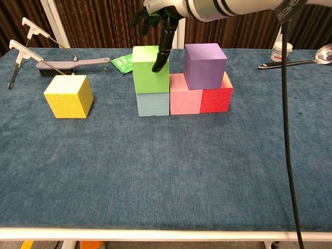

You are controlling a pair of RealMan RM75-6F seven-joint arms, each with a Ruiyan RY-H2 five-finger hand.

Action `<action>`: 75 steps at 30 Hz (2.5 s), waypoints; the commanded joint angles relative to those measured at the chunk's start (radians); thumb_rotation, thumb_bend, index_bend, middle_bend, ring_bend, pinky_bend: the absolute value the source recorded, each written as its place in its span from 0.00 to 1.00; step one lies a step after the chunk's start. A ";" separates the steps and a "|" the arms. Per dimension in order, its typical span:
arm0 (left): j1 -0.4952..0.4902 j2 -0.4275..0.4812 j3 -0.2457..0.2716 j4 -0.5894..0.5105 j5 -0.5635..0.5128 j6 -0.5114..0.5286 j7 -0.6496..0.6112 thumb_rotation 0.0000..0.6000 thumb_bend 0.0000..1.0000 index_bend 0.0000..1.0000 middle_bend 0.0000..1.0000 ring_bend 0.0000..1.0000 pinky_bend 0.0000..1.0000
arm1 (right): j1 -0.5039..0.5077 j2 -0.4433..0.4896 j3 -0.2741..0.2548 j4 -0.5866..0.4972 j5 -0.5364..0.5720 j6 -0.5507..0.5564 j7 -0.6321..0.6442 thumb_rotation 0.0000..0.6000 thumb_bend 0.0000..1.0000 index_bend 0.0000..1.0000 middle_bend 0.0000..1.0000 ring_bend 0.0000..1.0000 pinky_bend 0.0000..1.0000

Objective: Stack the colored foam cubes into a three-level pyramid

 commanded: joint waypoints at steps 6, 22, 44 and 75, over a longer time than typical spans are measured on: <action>0.015 -0.010 -0.006 0.027 0.021 -0.038 -0.028 1.00 0.17 0.08 0.03 0.00 0.00 | 0.020 -0.031 -0.010 0.008 -0.007 0.043 0.006 1.00 0.04 0.00 0.20 0.00 0.00; 0.024 -0.030 -0.031 0.057 0.025 -0.102 -0.037 1.00 0.17 0.08 0.05 0.00 0.00 | 0.017 -0.051 -0.033 0.028 -0.056 0.075 0.001 1.00 0.15 0.00 0.44 0.00 0.00; 0.020 -0.018 -0.066 0.035 0.039 -0.147 -0.057 1.00 0.17 0.08 0.05 0.00 0.00 | -0.028 0.062 -0.059 -0.013 -0.186 0.000 0.060 1.00 0.16 0.00 0.44 0.00 0.00; 0.007 -0.044 -0.092 0.039 0.043 -0.163 -0.041 1.00 0.17 0.08 0.05 0.00 0.00 | -0.010 0.058 -0.094 -0.016 -0.149 0.003 0.065 1.00 0.16 0.00 0.44 0.00 0.00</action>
